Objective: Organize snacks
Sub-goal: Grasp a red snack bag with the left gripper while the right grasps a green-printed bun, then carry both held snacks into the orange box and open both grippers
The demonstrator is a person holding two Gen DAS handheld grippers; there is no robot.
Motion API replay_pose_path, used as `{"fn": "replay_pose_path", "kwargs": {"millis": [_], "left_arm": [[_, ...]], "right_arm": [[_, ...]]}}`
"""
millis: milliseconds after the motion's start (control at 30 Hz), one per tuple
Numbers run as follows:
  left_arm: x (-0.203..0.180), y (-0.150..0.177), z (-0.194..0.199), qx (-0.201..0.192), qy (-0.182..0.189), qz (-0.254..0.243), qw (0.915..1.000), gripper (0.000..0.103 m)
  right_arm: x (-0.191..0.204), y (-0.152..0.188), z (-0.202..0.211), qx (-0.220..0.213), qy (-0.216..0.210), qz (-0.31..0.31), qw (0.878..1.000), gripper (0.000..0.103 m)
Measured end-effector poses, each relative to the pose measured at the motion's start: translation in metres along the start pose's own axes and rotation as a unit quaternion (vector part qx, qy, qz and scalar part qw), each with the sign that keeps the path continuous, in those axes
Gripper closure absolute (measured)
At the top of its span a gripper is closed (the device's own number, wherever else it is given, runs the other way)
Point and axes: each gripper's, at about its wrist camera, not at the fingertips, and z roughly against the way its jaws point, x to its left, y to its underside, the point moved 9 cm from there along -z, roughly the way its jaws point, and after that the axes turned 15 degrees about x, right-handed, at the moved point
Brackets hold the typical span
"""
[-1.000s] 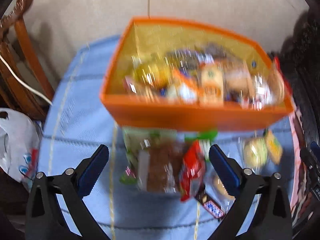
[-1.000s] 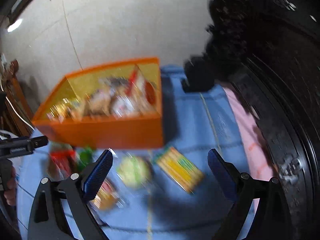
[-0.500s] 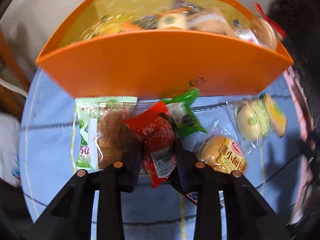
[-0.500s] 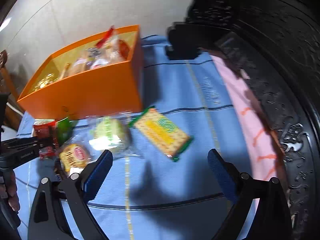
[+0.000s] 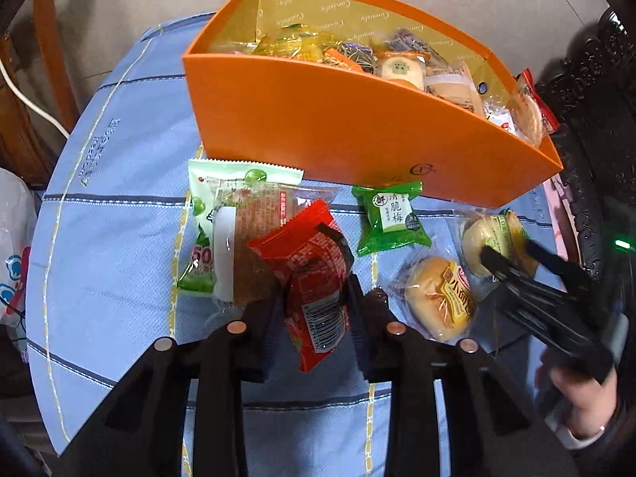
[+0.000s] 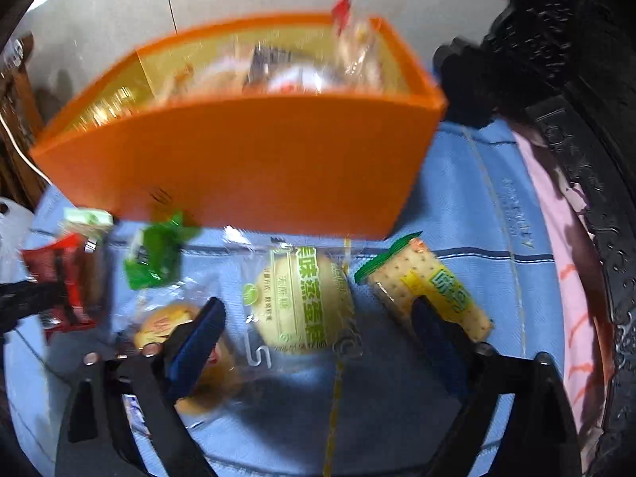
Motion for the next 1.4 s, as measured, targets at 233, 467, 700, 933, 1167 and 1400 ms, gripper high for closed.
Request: {"fn": "replay_pose_path", "kwargs": {"millis": [233, 467, 700, 933, 1167, 1400], "left_arm": [[0.007, 0.004, 0.020, -0.012, 0.011, -0.002, 0.9999, 0.074], [-0.004, 0.003, 0.053, -0.039, 0.029, -0.021, 0.9986, 0.074], [-0.035, -0.033, 0.113, -0.101, 0.037, -0.061, 0.9923, 0.074], [-0.068, -0.118, 0.151, -0.150, 0.020, -0.090, 0.9843, 0.073], [-0.058, -0.155, 0.151, -0.183, -0.022, -0.052, 0.9814, 0.005], [-0.036, -0.128, 0.128, -0.153, -0.032, -0.044, 0.9868, 0.005]], "right_arm": [[-0.001, 0.014, 0.041, -0.032, -0.042, -0.009, 0.999, 0.049], [-0.005, 0.023, 0.098, -0.082, -0.071, 0.001, 0.994, 0.049], [-0.002, -0.023, 0.169, -0.165, -0.092, 0.011, 0.982, 0.049], [0.014, -0.104, 0.185, -0.205, -0.072, 0.021, 0.976, 0.048], [0.015, -0.123, 0.173, -0.218, -0.042, -0.004, 0.975, 0.022], [0.004, -0.088, 0.159, -0.194, -0.049, -0.005, 0.980, 0.022]]}}
